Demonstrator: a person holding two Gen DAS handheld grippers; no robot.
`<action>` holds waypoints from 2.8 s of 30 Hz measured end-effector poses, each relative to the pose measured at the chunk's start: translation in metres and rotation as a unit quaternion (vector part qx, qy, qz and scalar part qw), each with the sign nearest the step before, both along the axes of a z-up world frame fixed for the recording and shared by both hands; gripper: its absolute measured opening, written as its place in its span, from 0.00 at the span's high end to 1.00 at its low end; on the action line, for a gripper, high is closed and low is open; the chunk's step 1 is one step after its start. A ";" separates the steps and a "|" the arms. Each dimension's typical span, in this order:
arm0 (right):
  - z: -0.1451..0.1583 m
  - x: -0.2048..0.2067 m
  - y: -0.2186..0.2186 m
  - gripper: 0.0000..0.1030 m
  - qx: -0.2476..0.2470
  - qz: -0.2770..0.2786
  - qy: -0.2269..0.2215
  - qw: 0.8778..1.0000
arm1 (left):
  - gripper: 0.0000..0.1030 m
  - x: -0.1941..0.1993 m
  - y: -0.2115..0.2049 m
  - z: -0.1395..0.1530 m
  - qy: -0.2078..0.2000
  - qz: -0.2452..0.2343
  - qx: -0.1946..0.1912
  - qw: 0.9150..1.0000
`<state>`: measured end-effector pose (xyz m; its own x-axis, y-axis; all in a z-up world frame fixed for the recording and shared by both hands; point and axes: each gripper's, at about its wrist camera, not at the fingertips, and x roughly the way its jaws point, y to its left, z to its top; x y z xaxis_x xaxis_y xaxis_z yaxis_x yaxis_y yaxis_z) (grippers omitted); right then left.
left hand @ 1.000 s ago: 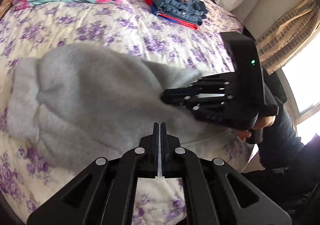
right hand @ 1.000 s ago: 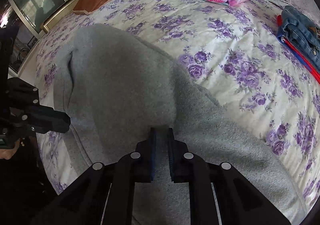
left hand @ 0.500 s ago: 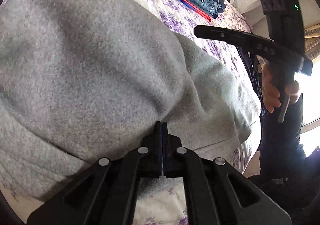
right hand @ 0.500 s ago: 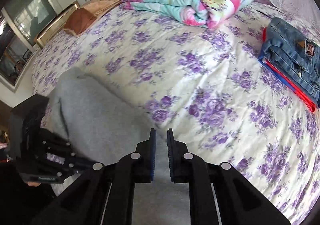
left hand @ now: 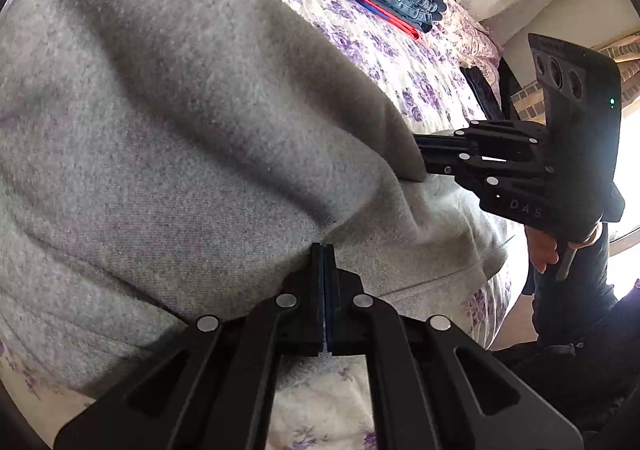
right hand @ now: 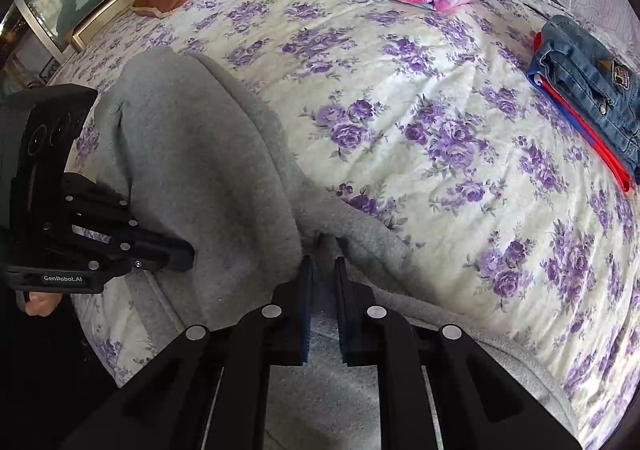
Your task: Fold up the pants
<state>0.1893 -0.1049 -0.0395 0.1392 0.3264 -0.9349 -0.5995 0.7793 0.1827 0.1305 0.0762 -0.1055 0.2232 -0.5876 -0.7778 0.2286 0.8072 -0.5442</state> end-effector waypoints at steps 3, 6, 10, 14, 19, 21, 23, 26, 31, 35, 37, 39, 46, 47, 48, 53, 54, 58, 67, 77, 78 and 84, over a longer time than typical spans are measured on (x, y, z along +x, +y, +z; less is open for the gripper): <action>0.000 0.005 -0.005 0.88 0.040 -0.022 0.020 0.999 | 0.98 -0.001 -0.002 0.001 -0.003 -0.001 0.002 1.000; -0.007 0.016 -0.014 0.88 0.085 -0.054 0.041 0.994 | 0.98 0.000 -0.004 0.001 -0.006 -0.002 0.007 1.000; -0.013 0.030 -0.020 0.82 0.130 -0.094 0.056 0.985 | 0.98 0.000 -0.004 0.001 -0.008 -0.002 0.008 1.000; -0.013 0.031 -0.017 0.73 0.142 -0.104 0.061 0.983 | 0.98 0.000 -0.002 0.001 -0.008 -0.002 0.006 1.000; -0.010 0.012 -0.022 0.70 0.134 -0.093 0.051 0.985 | 0.98 0.000 -0.001 0.001 -0.010 -0.006 0.003 1.000; -0.010 0.010 -0.024 0.68 0.137 -0.090 0.050 0.985 | 0.98 0.000 -0.001 0.001 -0.011 -0.008 0.001 1.000; -0.011 0.012 -0.027 0.68 0.147 -0.092 0.058 0.983 | 0.98 0.000 -0.001 0.001 -0.012 -0.009 0.001 1.000; -0.019 0.024 -0.026 0.66 0.174 -0.092 0.096 0.976 | 0.98 0.000 -0.001 0.001 -0.015 -0.010 0.001 1.000; -0.043 0.049 -0.021 0.66 0.223 -0.113 0.163 0.955 | 0.98 0.000 0.000 0.001 -0.016 -0.010 0.001 1.000; -0.005 0.057 -0.023 0.89 0.195 -0.125 0.044 0.972 | 0.98 -0.001 0.000 0.001 -0.017 -0.010 0.001 1.000; 0.015 0.076 -0.029 0.89 0.201 -0.133 0.023 0.970 | 0.98 0.000 -0.001 0.001 -0.018 -0.011 0.002 1.000; 0.011 0.087 -0.019 0.89 0.167 -0.120 0.024 0.978 | 0.98 0.000 -0.001 0.001 -0.020 -0.012 0.004 1.000; -0.037 0.095 0.015 0.88 0.052 -0.095 0.000 0.994 | 0.98 0.000 -0.002 0.001 -0.019 -0.009 0.002 1.000; -0.034 0.095 0.015 0.86 0.048 -0.093 0.008 0.994 | 0.98 0.000 -0.002 0.001 -0.018 -0.010 0.003 1.000; -0.029 0.096 0.013 0.81 0.047 -0.090 0.021 0.995 | 0.98 0.000 -0.002 0.001 -0.018 -0.010 0.003 1.000; 0.041 0.070 -0.028 0.39 0.062 -0.125 -0.063 0.988 | 0.99 -0.003 -0.007 0.006 -0.031 -0.015 0.019 0.999; 0.054 0.055 -0.038 0.36 0.056 -0.129 -0.091 0.986 | 0.99 -0.004 -0.009 0.010 -0.038 -0.016 0.029 0.999; 0.055 -0.018 -0.064 0.40 0.035 -0.120 -0.102 0.987 | 0.99 -0.011 -0.023 0.041 -0.074 -0.020 0.053 0.996; -0.024 -0.129 -0.098 0.92 -0.007 -0.198 -0.067 0.978 | 0.83 0.055 -0.105 0.082 -0.086 -0.057 0.053 0.993; -0.004 -0.158 -0.140 0.74 0.100 -0.284 -0.094 0.949 | 0.98 0.144 -0.107 -0.010 0.019 -0.029 0.015 0.999; 0.003 -0.165 -0.156 0.54 0.100 -0.311 -0.102 0.939 | 0.98 0.143 -0.106 -0.011 0.018 -0.028 0.011 0.999; 0.021 -0.217 -0.274 0.36 0.103 -0.510 -0.140 0.842 | 0.98 0.112 -0.115 0.023 -0.023 -0.041 0.037 0.998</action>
<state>-0.0273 -0.3790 -0.0189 0.6514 0.0550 -0.7567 0.3214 0.8835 0.3409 0.2427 -0.0383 -0.0825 0.2136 -0.5471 -0.8094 0.3185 0.8222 -0.4717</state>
